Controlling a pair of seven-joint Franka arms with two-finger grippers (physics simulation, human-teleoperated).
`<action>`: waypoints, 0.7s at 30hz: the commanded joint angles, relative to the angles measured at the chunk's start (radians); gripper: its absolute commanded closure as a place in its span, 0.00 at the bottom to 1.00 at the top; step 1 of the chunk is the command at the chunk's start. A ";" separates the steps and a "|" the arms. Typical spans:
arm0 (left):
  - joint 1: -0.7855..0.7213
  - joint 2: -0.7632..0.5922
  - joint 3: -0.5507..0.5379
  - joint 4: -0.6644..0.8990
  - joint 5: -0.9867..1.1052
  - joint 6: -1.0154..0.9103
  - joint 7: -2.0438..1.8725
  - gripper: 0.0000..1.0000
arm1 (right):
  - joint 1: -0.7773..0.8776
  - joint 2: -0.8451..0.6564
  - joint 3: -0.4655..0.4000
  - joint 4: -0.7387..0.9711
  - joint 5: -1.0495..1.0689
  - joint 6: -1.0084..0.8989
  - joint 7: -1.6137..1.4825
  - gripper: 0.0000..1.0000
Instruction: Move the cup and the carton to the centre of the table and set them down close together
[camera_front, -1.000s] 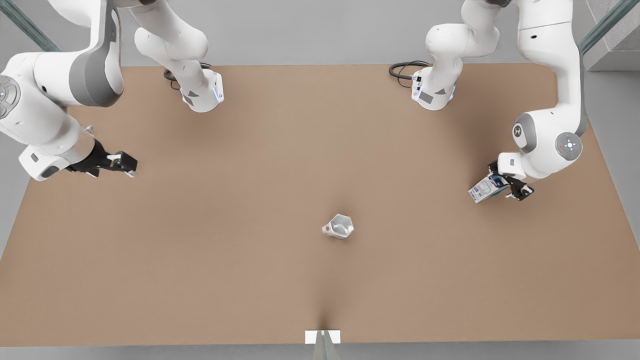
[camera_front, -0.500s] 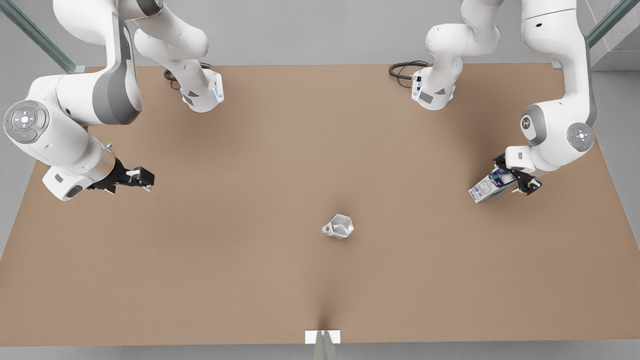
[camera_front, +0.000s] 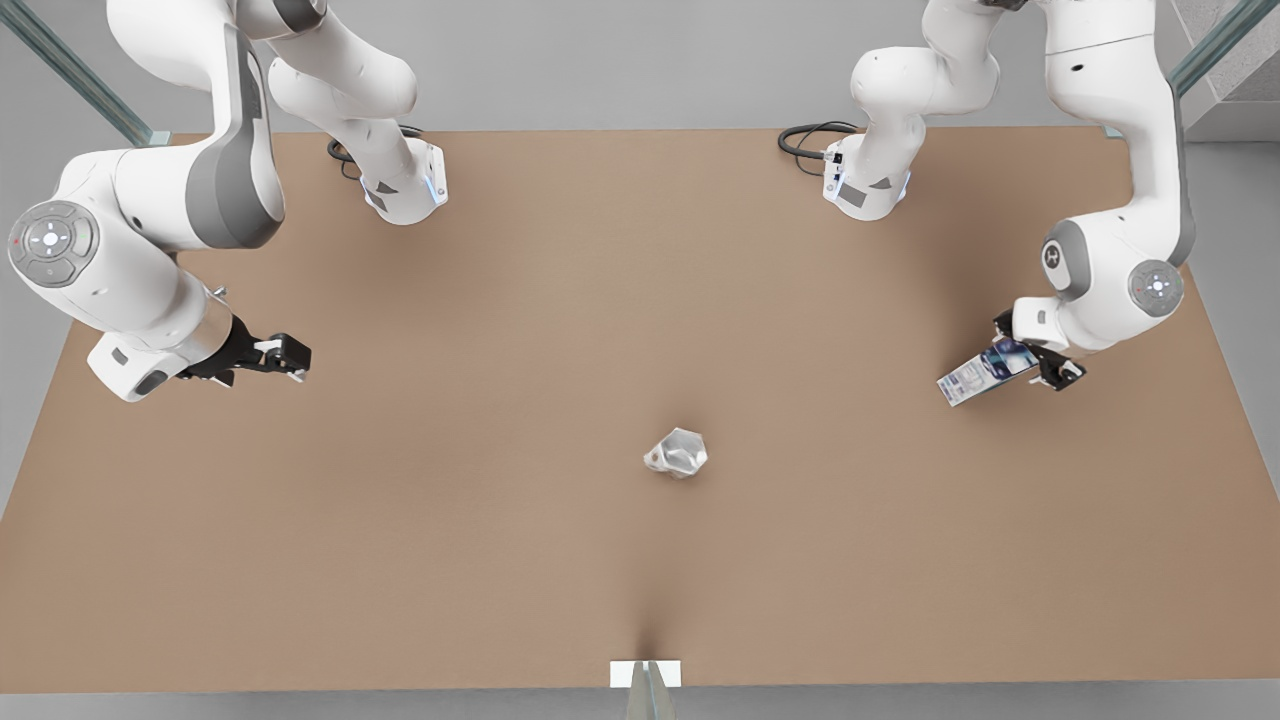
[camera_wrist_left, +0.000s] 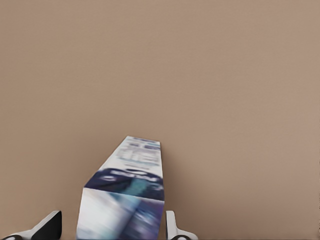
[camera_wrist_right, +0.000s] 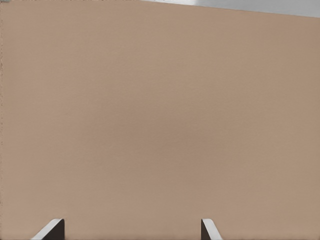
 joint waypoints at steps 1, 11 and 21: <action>-0.004 0.006 0.000 0.002 0.001 0.002 -0.001 0.00 | 0.000 0.000 0.000 0.000 0.000 0.000 0.001 0.00; -0.004 0.043 -0.001 0.005 0.000 0.046 -0.005 0.31 | 0.002 0.000 0.000 0.000 0.002 0.000 0.003 0.00; -0.010 0.035 -0.004 0.029 -0.007 0.043 -0.080 0.41 | 0.005 0.005 0.000 0.001 0.000 0.000 0.003 0.00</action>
